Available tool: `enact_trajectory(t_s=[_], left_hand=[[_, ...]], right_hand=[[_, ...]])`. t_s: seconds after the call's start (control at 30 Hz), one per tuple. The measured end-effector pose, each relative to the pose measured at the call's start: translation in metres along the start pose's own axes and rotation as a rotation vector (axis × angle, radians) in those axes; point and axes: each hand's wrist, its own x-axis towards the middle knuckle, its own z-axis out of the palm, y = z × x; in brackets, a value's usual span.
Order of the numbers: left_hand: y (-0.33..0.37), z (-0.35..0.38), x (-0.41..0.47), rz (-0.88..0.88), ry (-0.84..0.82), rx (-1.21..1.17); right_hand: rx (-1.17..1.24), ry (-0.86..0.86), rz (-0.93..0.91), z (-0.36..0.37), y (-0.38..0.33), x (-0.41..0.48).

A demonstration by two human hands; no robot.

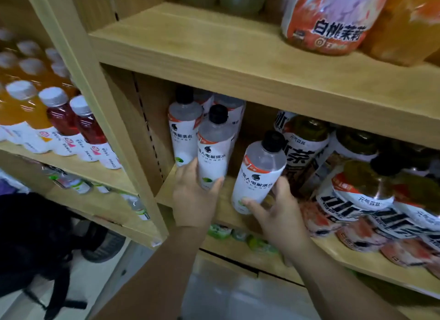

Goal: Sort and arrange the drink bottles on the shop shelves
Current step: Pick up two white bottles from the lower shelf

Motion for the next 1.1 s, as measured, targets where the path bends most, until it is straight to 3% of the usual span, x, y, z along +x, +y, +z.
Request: enact_trajectory(t_s=[0.37,0.5,0.7,0.97,1.1], left_hand=[[0.005,0.020,0.015,-0.092,0.034,-0.112],[-0.008,-0.008,-0.007,0.023,0.043,-0.115],[-0.035,-0.086,-0.025,0.202,0.213,0.017],[-0.034,-0.141,0.015,0.091,-0.014,-0.155],[-0.025,-0.154,0.031,0.077,-0.041,-0.175]], right_hand=[[-0.043,-0.025,0.019,-0.005,0.000,0.002],[0.042,-0.054,0.037,-0.009,-0.004,0.002],[0.044,-0.042,-0.035,0.017,-0.018,-0.006],[0.038,0.059,0.010,0.085,-0.052,-0.001],[0.050,0.105,0.038,0.108,-0.067,0.004]])
